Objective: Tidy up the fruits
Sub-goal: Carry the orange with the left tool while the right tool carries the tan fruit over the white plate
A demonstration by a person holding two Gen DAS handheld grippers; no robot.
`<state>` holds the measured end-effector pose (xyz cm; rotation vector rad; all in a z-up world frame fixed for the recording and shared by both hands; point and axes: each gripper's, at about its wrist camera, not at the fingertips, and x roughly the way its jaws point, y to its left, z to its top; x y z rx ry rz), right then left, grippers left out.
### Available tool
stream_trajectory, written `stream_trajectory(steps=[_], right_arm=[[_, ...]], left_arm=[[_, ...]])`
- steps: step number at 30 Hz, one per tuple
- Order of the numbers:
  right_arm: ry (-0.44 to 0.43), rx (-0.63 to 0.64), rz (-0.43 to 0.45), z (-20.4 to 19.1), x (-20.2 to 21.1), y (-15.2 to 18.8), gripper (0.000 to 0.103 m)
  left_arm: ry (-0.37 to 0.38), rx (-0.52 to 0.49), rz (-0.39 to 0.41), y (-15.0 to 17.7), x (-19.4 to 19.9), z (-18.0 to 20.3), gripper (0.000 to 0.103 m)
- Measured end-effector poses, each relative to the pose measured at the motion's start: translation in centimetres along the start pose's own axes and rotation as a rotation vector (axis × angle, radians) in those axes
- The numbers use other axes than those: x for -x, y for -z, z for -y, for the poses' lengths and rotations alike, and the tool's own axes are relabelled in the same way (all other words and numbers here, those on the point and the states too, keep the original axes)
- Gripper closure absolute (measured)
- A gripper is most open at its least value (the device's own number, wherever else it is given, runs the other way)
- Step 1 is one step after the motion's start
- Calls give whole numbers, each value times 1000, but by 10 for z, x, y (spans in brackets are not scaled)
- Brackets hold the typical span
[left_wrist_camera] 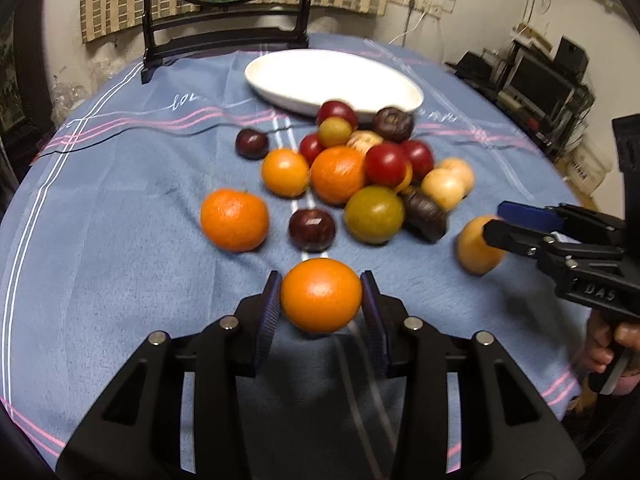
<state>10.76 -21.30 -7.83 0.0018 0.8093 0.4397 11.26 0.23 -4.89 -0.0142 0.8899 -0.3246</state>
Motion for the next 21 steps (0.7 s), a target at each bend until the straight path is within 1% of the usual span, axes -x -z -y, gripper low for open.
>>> stream_trajectory(steps=[2,3,6,7,9,12,14,16,19,21], right_arm=[[14,30,-5,-3,-1,-2,59],[18,36,-12,-4,-3,-2,59],[14,31,-42,-1,-12,4,59],[-4,24,-51,0,-14,6,57],[-30,14,-64,2,-17,8,56],[-32,39,-74,-4,-21,8,56],[-35,62,-105,-10,-29,9,56],[-28,65,-112,-12,-34,11,56],[-28,64,-101,-13,-33,11,60],[-46,59,-84,-12,-27,9,61]], left_arm=[[2,-21,11,-2,2,3,63],[-16,-33,13,-2,1,4,63],[-16,-40,-28,4,-10,5,63],[-21,-39,-42,7,-14,5,63],[-27,-40,-33,10,-16,6,62],[-20,-31,-36,8,-16,4,63],[-13,-29,-35,11,-15,3,62],[-9,-30,-32,12,-14,3,62],[3,-20,-31,12,-14,0,63],[10,-16,-31,10,-12,-1,63]])
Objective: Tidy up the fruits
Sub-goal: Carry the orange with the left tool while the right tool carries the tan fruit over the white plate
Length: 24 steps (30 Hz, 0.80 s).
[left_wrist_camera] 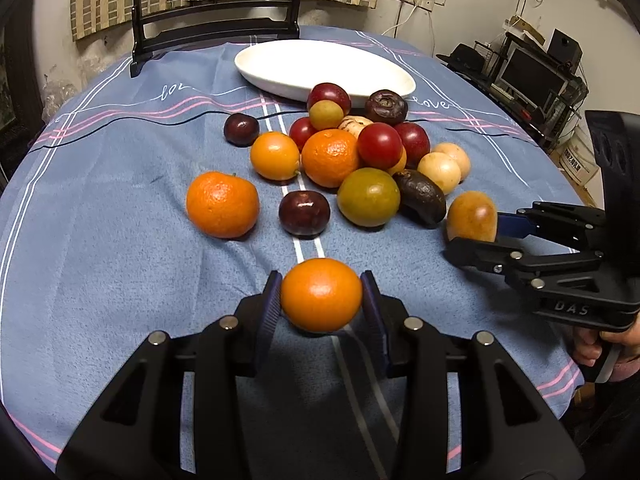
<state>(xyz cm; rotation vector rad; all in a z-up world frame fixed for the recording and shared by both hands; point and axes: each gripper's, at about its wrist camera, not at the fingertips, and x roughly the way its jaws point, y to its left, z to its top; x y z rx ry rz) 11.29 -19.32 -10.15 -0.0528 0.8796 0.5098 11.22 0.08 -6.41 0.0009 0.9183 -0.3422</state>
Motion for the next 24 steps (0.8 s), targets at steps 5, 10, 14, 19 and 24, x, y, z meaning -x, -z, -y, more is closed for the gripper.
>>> stream_trajectory(steps=[5,10,14,19,24], right_arm=[[-16,-26,49,7,18,-13,61],[55,-14,150,22,35,-63,61],[124,-24,185,47,12,-112,61],[121,-70,138,84,-36,-150,61],[102,-77,76,104,-73,-166,61]], left_arm=[[28,-32,30,-19,12,4,63],[60,-140,99,-87,20,11,63],[96,-151,98,-148,-10,7,62],[75,-118,29,-205,-85,-6,62],[75,-115,-41,-224,-127,-16,62]])
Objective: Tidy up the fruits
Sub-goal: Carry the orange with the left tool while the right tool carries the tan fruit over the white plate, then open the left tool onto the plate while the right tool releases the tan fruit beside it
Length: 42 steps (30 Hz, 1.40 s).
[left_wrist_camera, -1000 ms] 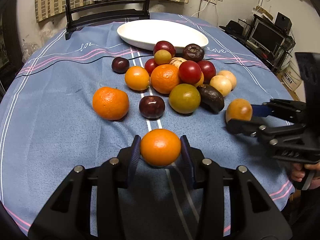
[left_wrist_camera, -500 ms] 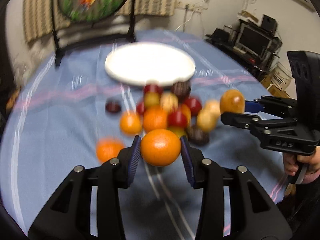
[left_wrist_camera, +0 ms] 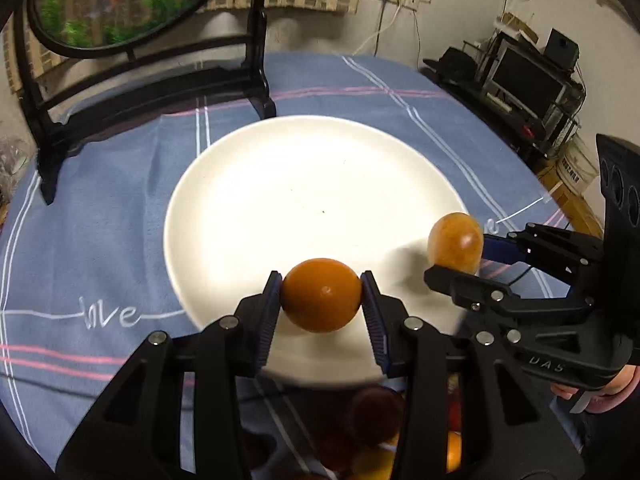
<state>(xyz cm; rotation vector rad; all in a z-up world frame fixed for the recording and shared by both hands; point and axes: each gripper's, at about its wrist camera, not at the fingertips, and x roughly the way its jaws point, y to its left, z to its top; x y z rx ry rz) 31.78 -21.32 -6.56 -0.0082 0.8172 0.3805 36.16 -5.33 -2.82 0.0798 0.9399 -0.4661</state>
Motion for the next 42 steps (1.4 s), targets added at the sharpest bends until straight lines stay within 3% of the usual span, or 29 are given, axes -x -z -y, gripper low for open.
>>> stream_trajectory(steps=[6,7,9,10,15,20,24,27,32,36,42], right_arm=[[7,28,-39,-2,-16,1,60],[12,29,-40,-3,-15,1,53],[20,34,-21,-6,-7,2,44],[24,36,-4,-7,-2,1,39],[57,21,82,-15,44,6,39],[115,-29,206,-28,109,32,38],[-11,-150,150,-29,129,68,38],[-14,-195,107,-38,134,100,38],[129,-125,134,-77,139,144,38],[102,-109,119,-98,128,155,38],[128,-77,107,-108,112,160,38]], left_arm=[[12,1,-64,2,-25,-7,62],[7,9,-71,1,-27,-8,59],[-8,21,-44,0,-22,-9,27],[-22,25,-16,0,-15,-9,25],[-4,37,72,6,30,-3,10],[9,-13,160,34,81,15,5],[-20,-114,216,82,116,30,4],[-21,-136,232,114,131,31,4],[23,-99,205,160,140,23,4],[67,-98,158,191,134,19,4],[82,-38,144,205,131,8,4]])
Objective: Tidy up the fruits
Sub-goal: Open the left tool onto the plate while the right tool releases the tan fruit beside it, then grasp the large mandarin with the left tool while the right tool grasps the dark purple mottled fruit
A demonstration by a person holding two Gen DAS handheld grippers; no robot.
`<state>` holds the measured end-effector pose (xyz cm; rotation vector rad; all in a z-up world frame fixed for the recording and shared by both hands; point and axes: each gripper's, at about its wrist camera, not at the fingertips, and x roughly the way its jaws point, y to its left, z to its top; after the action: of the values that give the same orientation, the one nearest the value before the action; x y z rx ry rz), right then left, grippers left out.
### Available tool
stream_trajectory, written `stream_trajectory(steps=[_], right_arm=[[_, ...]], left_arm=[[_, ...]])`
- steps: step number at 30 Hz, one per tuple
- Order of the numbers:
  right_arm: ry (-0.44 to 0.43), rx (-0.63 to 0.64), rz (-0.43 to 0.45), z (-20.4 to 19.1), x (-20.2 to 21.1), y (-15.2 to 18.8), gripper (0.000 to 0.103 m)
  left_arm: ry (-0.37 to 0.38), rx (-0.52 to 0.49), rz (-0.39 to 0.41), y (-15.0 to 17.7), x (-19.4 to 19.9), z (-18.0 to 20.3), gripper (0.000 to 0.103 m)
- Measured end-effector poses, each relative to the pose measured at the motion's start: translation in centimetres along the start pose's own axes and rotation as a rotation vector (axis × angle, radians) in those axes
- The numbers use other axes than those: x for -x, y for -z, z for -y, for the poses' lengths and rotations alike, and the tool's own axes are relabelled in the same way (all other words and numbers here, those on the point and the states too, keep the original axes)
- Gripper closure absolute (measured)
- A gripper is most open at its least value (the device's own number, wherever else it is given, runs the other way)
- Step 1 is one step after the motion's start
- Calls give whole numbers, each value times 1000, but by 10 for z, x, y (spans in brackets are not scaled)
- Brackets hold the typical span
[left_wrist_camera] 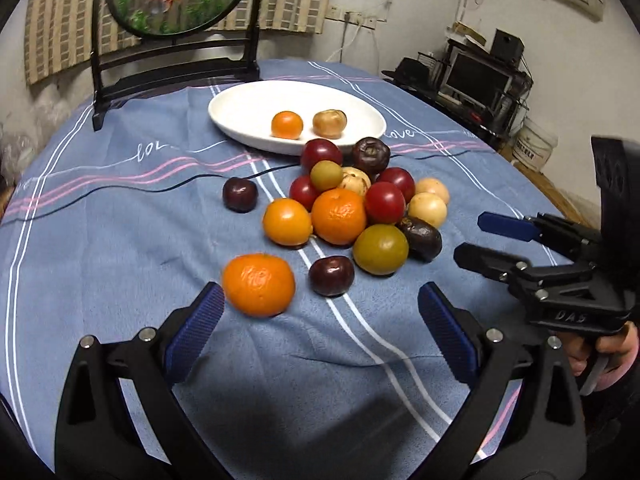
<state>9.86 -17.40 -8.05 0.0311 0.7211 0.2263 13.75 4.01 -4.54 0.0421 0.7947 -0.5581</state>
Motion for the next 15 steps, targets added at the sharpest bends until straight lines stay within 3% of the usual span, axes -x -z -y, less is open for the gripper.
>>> stream_trajectory(steps=[2,7,10,15], right_arm=[[2,2,4,3,-4,4,38],[-86,-82,-26,21,-10,4,38],[-95,-57,-55,14,-14,4,38],[-102,-48,-81,12,-24,-1,47]], left_arm=[[-20,-6,15,1,2,1,4],[-70,-50,-3,5,-3,10,4],[-91,-51,-2,5,-3,9,4],[-106,-15,19,2,1,0,4]])
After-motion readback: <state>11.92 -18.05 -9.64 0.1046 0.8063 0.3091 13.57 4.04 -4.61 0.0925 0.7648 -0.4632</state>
